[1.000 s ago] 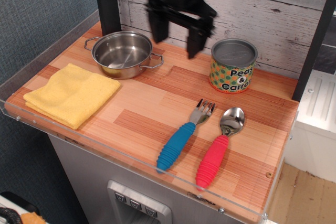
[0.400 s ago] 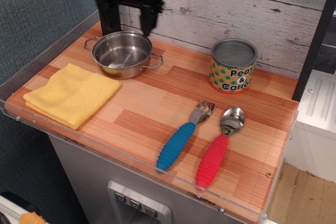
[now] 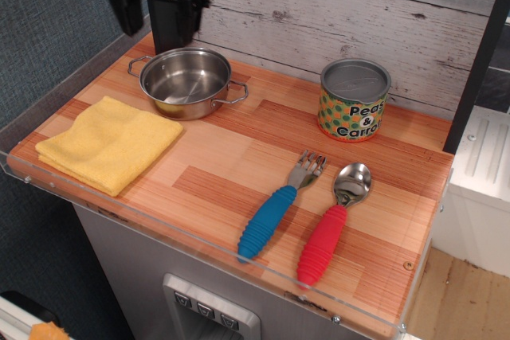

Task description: Move the can to the back of the counter

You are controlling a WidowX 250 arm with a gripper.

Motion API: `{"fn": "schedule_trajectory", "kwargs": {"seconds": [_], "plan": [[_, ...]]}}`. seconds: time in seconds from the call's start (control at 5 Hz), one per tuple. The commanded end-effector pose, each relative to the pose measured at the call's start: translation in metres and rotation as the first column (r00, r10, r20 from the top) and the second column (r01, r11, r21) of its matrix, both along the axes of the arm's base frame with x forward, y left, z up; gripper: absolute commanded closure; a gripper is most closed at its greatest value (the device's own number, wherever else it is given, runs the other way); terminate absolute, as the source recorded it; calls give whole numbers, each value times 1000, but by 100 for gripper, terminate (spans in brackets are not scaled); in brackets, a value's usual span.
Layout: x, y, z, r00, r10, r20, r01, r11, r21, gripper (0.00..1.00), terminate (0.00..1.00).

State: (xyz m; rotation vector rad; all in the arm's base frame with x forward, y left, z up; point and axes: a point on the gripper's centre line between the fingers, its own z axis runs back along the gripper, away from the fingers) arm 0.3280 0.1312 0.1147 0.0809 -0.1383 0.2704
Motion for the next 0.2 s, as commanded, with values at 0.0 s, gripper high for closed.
{"fn": "schedule_trajectory", "kwargs": {"seconds": [0.0], "plan": [[1, 2, 16, 999, 6, 34, -6, 1000, 16, 0, 100]]}}
